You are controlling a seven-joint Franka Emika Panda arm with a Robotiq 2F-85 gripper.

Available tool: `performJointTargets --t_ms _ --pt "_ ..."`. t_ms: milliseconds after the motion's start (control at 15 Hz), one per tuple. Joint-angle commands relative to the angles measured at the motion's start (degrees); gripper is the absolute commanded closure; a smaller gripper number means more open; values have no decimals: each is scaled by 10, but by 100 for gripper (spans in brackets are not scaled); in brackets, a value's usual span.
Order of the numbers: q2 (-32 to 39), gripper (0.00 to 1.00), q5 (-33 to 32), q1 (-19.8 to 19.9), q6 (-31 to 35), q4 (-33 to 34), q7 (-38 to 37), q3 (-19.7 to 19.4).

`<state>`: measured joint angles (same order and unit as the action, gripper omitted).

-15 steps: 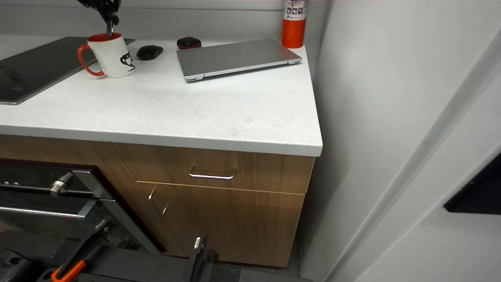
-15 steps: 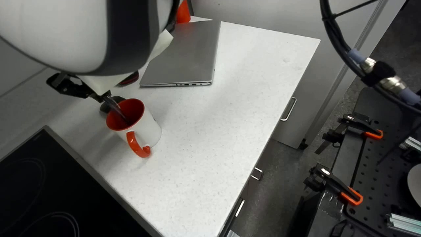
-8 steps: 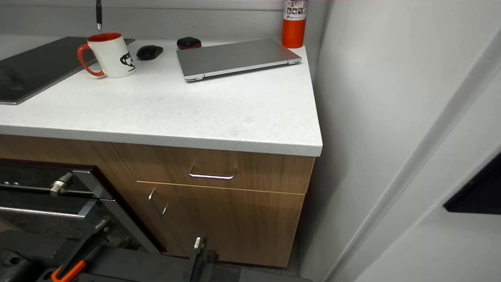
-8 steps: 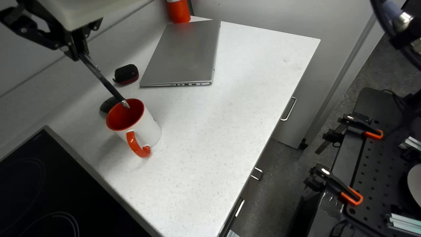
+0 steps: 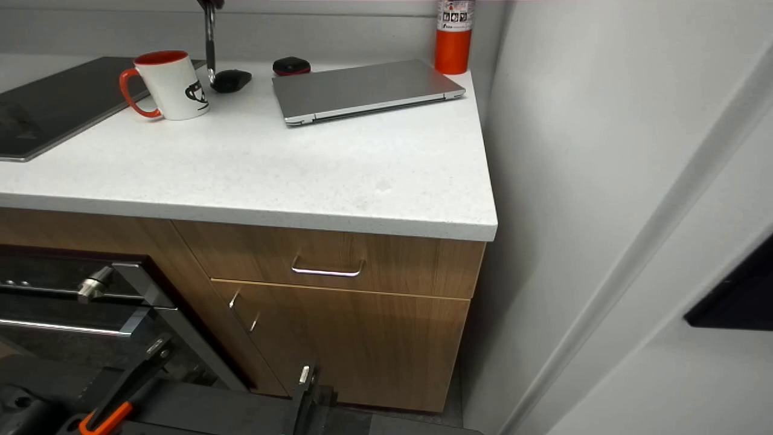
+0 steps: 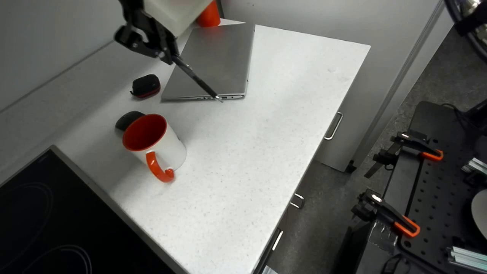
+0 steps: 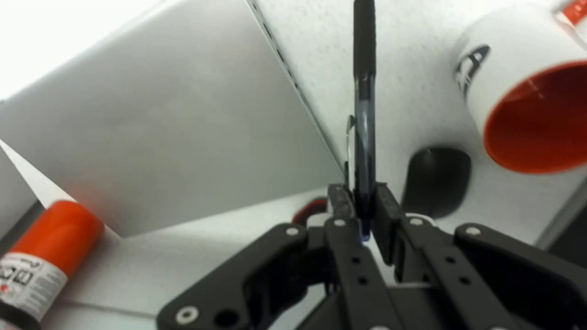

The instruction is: Pick up the black pen from the white mug cup and place it on the table.

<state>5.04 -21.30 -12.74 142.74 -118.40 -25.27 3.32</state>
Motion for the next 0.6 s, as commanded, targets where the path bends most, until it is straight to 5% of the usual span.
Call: performJointTargets --t_ms 0,400,467,533 --pt "39 96 -33 12 -61 -1 -31 -1" --pt "98 96 18 17 -72 -7 -8 -9" --pt "102 58 24 18 -69 -8 -10 -11" --pt "98 57 37 21 -64 -16 1 -10"
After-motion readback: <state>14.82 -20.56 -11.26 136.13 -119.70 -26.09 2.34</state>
